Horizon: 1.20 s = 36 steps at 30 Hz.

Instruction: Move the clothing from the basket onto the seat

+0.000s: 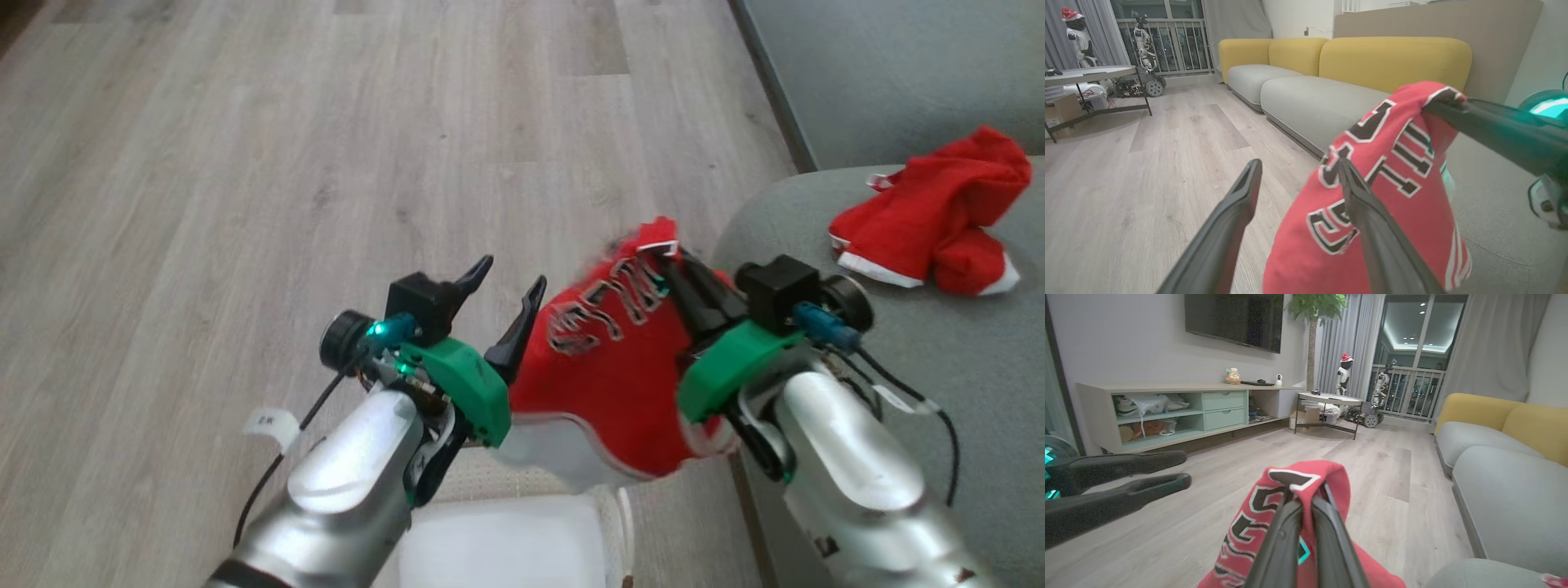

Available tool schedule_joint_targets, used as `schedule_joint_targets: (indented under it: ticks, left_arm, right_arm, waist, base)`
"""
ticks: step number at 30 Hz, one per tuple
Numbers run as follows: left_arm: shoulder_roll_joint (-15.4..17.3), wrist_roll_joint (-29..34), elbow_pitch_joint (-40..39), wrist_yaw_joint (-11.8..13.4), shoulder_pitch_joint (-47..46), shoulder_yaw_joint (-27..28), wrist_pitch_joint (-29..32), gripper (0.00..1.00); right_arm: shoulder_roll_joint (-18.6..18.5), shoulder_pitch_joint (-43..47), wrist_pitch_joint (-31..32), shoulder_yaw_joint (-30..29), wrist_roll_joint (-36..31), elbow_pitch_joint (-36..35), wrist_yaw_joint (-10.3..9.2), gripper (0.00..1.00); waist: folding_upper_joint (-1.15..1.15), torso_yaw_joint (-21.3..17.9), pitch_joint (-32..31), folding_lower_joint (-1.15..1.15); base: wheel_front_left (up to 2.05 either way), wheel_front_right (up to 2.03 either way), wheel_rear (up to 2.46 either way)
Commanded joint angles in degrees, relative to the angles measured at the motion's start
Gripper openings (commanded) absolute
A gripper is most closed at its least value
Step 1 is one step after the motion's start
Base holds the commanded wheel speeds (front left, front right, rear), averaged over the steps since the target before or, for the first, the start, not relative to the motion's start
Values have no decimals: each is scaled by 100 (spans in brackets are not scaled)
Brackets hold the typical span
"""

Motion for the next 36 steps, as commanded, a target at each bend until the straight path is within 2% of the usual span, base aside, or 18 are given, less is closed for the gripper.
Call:
schedule_joint_targets:
  ticks: [1, 12, 23, 29, 36]
  left_arm:
    - [81, -19, -175, 34, -204, 220, -76, 100]
    - [20, 192, -451, 82, 418, -21, -118, 100]
    - [-33, 299, -843, 123, 694, -56, -121, 100]
    - [-42, 351, -953, 157, 683, -114, -121, 100]
    - [-44, 333, -1115, 204, 629, -203, -121, 100]
  right_arm:
    - [-26, -136, -38, -104, -74, -263, -1, 0]
    - [-315, 343, -38, -903, -407, -717, -1, 0]
    - [-509, 527, 22, -1153, -529, -1089, -1, 0]
    - [-584, 546, 109, -1237, -533, -1217, -1, 0]
    - [-635, 365, 188, -1543, -450, -1230, -1, 0]
  waist:
    - [0, -108, -5, 0]
    - [0, -820, 79, 0]
    - [0, -1626, 326, 0]
    - [0, -1729, 462, 0]
    - [0, -1592, 683, 0]
  base:
    - [0, 0, 0]
    - [0, 0, 0]
    - [0, 0, 0]
    - [0, 0, 0]
    - [0, 0, 0]
